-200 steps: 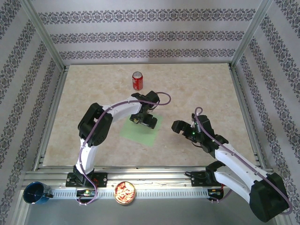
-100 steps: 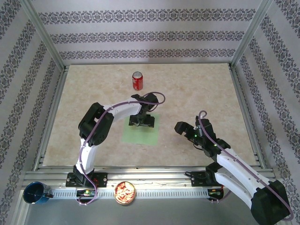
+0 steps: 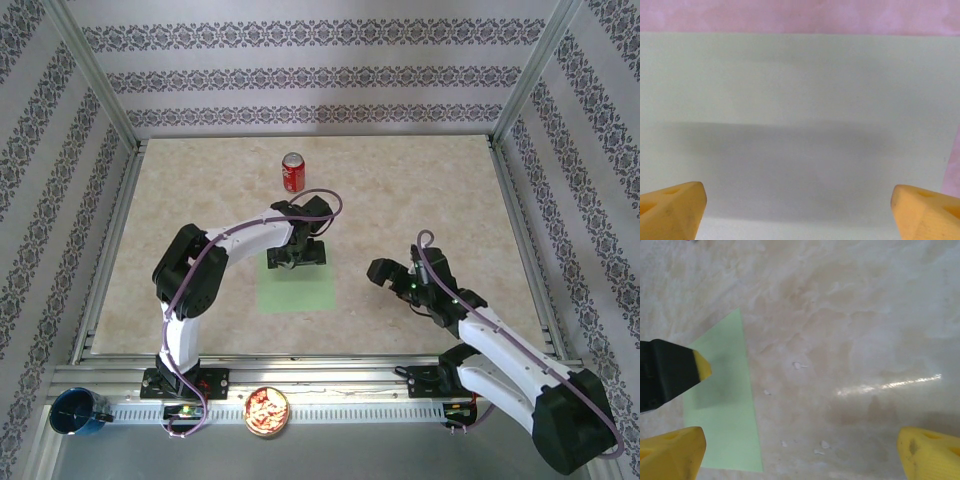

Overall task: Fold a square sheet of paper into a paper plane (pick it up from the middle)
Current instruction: Move the square sheet of paper to the center of the table, then first fold the square sheet of paper in half at the center of the table.

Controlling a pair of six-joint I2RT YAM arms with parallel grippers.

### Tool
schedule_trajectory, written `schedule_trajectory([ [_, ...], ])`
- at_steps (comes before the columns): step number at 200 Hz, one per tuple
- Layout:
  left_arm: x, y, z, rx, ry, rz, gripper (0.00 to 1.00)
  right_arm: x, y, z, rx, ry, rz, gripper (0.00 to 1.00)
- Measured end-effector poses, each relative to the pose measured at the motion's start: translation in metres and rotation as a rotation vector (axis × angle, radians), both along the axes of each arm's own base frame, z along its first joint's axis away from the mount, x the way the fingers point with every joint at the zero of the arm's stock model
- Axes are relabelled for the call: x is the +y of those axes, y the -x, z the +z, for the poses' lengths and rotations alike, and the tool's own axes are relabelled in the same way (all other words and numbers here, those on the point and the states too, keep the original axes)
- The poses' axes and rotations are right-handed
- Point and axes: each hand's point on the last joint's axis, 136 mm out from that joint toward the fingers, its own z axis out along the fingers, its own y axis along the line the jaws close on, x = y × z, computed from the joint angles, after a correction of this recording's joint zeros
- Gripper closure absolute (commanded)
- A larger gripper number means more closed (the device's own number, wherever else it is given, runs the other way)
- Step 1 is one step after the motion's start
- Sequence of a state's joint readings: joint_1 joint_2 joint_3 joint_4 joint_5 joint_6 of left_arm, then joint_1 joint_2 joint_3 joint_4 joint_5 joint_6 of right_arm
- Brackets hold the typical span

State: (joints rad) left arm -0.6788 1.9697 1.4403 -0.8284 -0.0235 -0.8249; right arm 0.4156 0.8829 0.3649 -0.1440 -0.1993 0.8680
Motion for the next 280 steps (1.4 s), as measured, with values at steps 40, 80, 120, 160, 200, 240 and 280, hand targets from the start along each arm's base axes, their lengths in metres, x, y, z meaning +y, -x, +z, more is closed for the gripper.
schedule_trajectory([
  [40,0.006,0.008,-0.009,0.025,-0.019,0.006,0.04,0.024,0.000,0.009,0.001,-0.004,0.117,0.03],
  [80,0.022,0.020,-0.013,0.027,-0.059,-0.013,0.01,0.051,0.001,0.013,0.005,0.015,0.235,0.03],
  [120,0.026,0.022,0.004,-0.047,-0.012,-0.021,0.01,0.070,0.005,0.009,0.022,0.039,0.309,0.02],
  [160,0.018,0.022,0.001,-0.053,0.051,-0.022,0.01,0.075,0.008,0.003,0.039,0.053,0.325,0.02],
  [200,0.015,0.021,-0.008,-0.032,0.049,-0.023,0.04,0.076,0.009,0.003,0.034,0.059,0.329,0.02],
  [240,0.012,0.015,-0.012,-0.018,0.033,-0.023,0.06,0.074,0.007,0.004,0.024,0.067,0.317,0.02],
  [280,0.010,0.013,-0.011,-0.018,0.033,-0.023,0.06,0.072,0.005,0.006,0.013,0.072,0.307,0.02],
])
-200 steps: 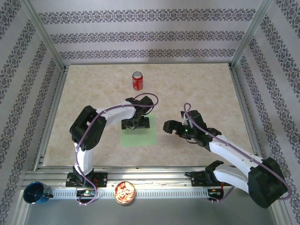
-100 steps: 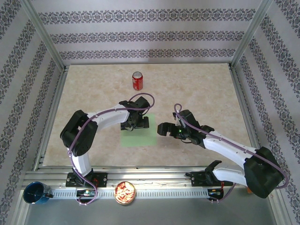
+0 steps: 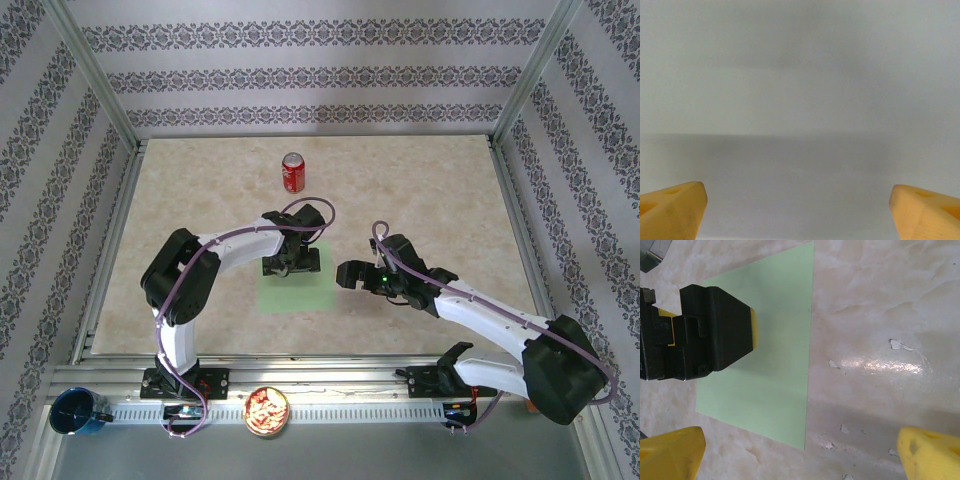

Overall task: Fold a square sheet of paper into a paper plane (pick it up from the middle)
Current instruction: First fold the square sheet of paper in half at the center of the table.

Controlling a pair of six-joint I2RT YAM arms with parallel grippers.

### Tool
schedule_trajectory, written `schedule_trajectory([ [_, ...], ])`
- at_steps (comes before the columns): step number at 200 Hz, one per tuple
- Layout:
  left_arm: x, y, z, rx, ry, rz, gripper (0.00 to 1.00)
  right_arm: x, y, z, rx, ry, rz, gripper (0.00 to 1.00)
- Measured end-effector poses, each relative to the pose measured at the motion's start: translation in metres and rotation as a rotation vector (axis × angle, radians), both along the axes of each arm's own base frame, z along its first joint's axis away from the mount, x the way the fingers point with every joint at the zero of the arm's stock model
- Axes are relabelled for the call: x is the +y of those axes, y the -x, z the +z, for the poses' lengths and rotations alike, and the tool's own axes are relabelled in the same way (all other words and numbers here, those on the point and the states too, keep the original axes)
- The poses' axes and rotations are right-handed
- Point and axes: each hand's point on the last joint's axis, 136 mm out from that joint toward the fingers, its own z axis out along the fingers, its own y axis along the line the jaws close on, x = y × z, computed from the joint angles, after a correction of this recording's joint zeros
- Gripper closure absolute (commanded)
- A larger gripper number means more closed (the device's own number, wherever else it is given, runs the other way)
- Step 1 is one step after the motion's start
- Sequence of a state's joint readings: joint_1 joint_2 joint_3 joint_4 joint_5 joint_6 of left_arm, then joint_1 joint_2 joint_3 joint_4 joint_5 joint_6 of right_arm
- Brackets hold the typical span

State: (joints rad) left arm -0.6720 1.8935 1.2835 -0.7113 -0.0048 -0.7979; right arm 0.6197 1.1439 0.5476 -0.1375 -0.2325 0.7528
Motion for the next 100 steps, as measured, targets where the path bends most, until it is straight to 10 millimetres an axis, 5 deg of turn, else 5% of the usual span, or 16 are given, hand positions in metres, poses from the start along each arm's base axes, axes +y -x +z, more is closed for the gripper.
schedule_trajectory([
  [100,0.002,0.003,-0.012,0.039,-0.026,0.000,0.06,-0.001,-0.001,0.000,-0.004,0.004,-0.005,0.02],
])
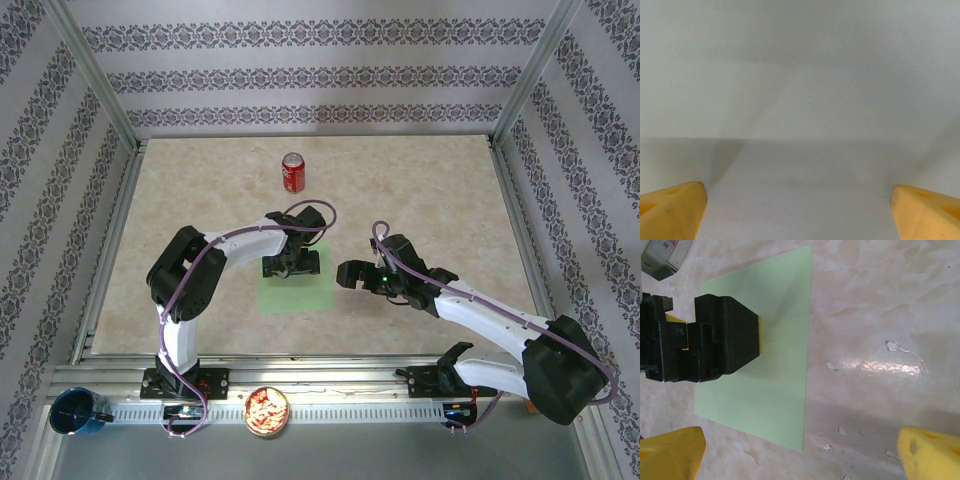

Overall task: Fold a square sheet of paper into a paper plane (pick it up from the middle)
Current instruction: First fold the square sheet of paper in half at the center of the table.

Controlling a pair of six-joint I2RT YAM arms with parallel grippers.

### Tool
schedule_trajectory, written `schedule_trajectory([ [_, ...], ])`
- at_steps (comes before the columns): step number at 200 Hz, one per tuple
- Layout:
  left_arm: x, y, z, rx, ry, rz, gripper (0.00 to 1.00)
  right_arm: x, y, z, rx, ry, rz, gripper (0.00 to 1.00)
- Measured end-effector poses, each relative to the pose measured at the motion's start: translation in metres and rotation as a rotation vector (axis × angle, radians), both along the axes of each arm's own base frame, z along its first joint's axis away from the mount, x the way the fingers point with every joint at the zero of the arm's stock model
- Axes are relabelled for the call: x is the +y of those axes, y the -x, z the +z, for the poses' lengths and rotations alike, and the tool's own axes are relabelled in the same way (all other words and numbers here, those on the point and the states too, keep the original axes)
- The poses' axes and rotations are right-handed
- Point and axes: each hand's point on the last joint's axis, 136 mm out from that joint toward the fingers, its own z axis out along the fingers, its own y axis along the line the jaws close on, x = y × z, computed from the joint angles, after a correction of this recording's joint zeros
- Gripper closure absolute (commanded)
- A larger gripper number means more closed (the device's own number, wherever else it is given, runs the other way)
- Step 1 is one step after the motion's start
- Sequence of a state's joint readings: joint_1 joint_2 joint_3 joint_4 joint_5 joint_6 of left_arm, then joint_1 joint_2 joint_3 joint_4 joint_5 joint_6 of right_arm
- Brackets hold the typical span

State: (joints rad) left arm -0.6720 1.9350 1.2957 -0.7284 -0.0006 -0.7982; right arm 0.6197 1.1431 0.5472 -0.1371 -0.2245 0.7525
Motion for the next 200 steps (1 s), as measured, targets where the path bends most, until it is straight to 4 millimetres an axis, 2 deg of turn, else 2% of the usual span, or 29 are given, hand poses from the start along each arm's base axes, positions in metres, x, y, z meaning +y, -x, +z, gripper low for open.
schedule_trajectory([
  [72,-0.0017,0.0009,-0.0043,0.006,-0.014,-0.007,0.07,-0.0008,0.0000,-0.0039,0.009,0.010,-0.003,0.02],
  [200,-0.0039,-0.0005,-0.0031,0.002,-0.005,-0.010,0.24,-0.0043,-0.0019,0.0021,-0.011,0.010,-0.025,0.02],
])
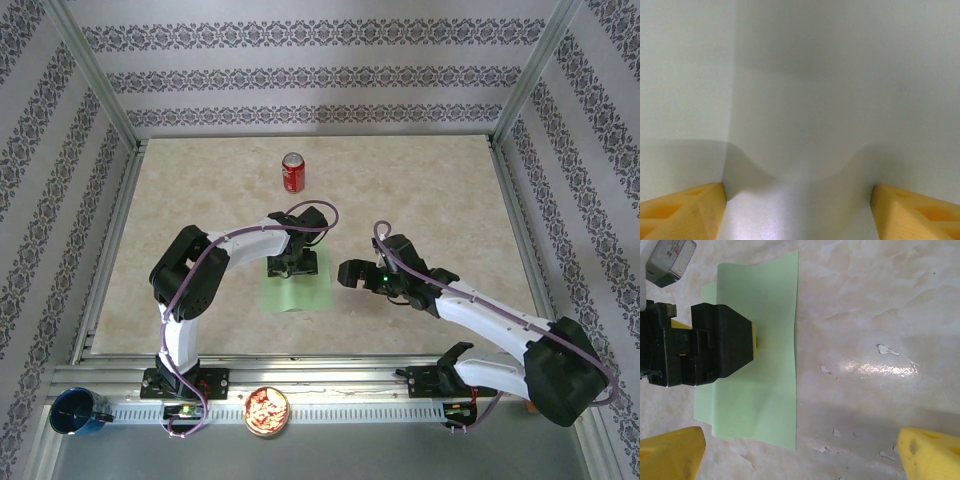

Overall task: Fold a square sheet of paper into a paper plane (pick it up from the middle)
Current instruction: First fold the square sheet of paper in half at the center of the table.

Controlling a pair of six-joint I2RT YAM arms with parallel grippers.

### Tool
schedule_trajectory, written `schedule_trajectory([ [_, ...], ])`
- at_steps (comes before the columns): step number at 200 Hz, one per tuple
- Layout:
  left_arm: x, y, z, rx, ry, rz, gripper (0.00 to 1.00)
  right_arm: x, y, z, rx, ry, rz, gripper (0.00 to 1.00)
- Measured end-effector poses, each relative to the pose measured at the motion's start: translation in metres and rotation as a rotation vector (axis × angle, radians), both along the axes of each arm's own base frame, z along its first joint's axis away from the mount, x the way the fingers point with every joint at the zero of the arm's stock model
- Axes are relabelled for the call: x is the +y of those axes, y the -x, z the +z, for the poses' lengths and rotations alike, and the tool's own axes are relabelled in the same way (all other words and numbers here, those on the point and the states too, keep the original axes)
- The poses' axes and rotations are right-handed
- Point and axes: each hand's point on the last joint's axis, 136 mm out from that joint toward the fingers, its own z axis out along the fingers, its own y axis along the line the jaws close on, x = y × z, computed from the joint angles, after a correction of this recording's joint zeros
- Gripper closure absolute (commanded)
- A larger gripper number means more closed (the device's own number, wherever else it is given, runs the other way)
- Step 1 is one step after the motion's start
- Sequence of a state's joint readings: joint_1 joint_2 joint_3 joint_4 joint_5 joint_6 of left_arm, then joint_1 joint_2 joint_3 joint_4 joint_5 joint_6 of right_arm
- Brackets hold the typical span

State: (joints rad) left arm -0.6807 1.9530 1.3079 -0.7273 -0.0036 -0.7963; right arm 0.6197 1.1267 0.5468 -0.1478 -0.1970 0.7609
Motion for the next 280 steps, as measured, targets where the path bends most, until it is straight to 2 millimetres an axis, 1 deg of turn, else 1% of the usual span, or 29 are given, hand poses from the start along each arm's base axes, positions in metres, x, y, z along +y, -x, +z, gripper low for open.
schedule_trajectory([
  [31,0.000,0.000,0.000,-0.001,0.001,0.000,0.25,-0.002,-0.001,0.008,-0.026,-0.010,-0.011,0.02],
  [42,0.000,0.000,0.000,-0.001,0.001,0.000,0.27,-0.003,-0.002,0.011,-0.037,-0.012,-0.016,0.02],
  [47,0.000,0.000,0.000,-0.001,0.001,0.000,0.29,-0.004,-0.002,0.013,-0.043,-0.012,-0.019,0.02],
  [63,-0.001,0.000,0.000,-0.002,0.003,-0.003,0.30,-0.005,-0.002,0.017,-0.056,-0.018,-0.027,0.02],
  [89,-0.002,-0.001,0.001,-0.007,0.008,-0.007,0.31,-0.011,-0.001,0.017,-0.063,-0.018,-0.058,0.02],
  [95,-0.001,-0.001,0.001,-0.008,0.009,-0.008,0.36,-0.013,-0.001,0.016,-0.064,-0.015,-0.066,0.02],
  [113,-0.001,0.000,0.001,-0.012,0.012,-0.011,0.40,-0.019,0.000,0.013,-0.062,-0.005,-0.095,0.02],
  [119,-0.001,0.000,0.001,-0.015,0.014,-0.011,0.44,-0.021,0.001,0.012,-0.062,-0.002,-0.102,0.02],
  [157,-0.003,-0.001,0.003,-0.028,0.037,-0.016,0.49,-0.030,0.002,0.014,-0.083,-0.003,-0.145,0.02],
  [198,-0.012,0.001,0.006,-0.058,0.114,-0.024,0.50,-0.034,0.001,0.020,-0.110,-0.013,-0.167,0.02],
  [227,-0.020,0.005,0.010,-0.078,0.197,-0.037,0.58,-0.035,0.002,0.019,-0.111,-0.014,-0.166,0.02],
  [255,-0.031,0.006,0.014,-0.093,0.275,-0.052,0.62,-0.035,0.002,0.018,-0.108,-0.012,-0.166,0.02],
  [280,-0.039,0.004,0.018,-0.101,0.314,-0.061,0.63,-0.035,0.002,0.016,-0.101,-0.009,-0.169,0.02],
])
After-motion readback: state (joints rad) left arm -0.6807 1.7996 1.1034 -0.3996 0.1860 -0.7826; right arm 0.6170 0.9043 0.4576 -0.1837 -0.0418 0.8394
